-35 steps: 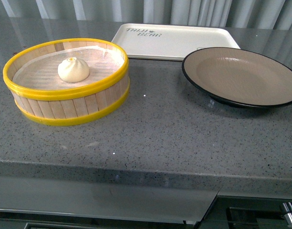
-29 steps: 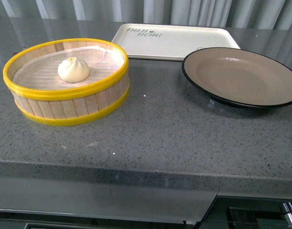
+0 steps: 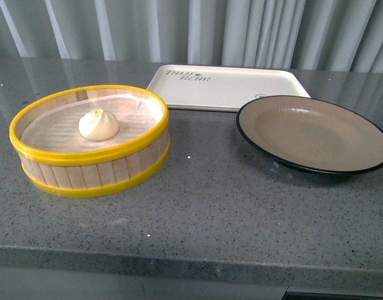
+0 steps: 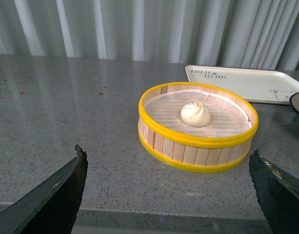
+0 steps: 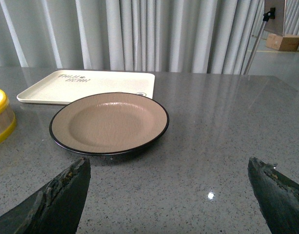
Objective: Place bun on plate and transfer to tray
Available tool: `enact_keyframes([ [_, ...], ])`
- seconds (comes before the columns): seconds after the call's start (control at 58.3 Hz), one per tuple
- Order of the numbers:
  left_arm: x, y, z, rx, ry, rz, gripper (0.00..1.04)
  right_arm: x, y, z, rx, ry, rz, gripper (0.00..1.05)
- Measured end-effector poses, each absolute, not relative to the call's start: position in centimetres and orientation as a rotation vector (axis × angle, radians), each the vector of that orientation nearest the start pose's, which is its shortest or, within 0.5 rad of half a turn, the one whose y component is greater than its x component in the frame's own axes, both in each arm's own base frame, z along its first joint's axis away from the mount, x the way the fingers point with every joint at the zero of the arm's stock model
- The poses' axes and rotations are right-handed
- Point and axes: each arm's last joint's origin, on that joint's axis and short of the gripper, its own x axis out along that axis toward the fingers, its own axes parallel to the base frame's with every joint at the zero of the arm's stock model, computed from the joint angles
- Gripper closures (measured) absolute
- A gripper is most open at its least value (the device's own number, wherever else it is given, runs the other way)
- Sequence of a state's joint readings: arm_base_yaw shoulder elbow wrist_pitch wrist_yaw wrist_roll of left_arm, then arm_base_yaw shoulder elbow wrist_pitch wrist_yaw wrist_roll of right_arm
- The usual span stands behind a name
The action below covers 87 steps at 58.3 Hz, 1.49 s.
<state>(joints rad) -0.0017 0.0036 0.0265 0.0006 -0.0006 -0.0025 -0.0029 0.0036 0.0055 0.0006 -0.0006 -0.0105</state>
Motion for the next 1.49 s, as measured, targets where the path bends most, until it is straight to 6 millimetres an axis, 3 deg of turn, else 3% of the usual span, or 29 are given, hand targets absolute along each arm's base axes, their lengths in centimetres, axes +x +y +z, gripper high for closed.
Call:
enact_keyframes([
  [0.36,9.6,0.0,17.2,-0.003,-0.021,-0.005,0.07,9.8,0.0,16.5,-0.010,-0.002,-0.002,0.08],
  [0.48,10.8,-0.7,17.4,-0.224,0.153,-0.138,0.07,9.8,0.0,16.5,-0.011,-0.002,-0.001,0.08],
  [0.634,15.2,-2.9,20.3,-0.298,0.116,-0.285,0.07,9.8,0.0,16.5,-0.010,-0.002,-0.002,0.08],
  [0.754,20.3,-4.3,22.7,-0.256,0.057,-0.320,0.07,9.8,0.0,16.5,-0.010,-0.002,-0.002,0.08],
  [0.892,26.2,-5.7,22.1,-0.149,0.159,-0.322,0.07,9.8,0.0,16.5,-0.010,-0.002,-0.002,0.08],
  [1.012,29.8,-6.4,21.5,-0.029,0.232,-0.326,0.07,9.8,0.0,16.5,-0.010,-0.002,-0.002,0.08],
  [1.303,34.7,-7.2,22.6,0.161,0.233,-0.274,0.07,9.8,0.0,16.5,-0.010,-0.002,-0.002,0.08],
  [1.492,37.1,-7.7,21.4,0.230,0.344,-0.239,0.07,9.8,0.0,16.5,-0.010,-0.002,-0.002,0.08],
])
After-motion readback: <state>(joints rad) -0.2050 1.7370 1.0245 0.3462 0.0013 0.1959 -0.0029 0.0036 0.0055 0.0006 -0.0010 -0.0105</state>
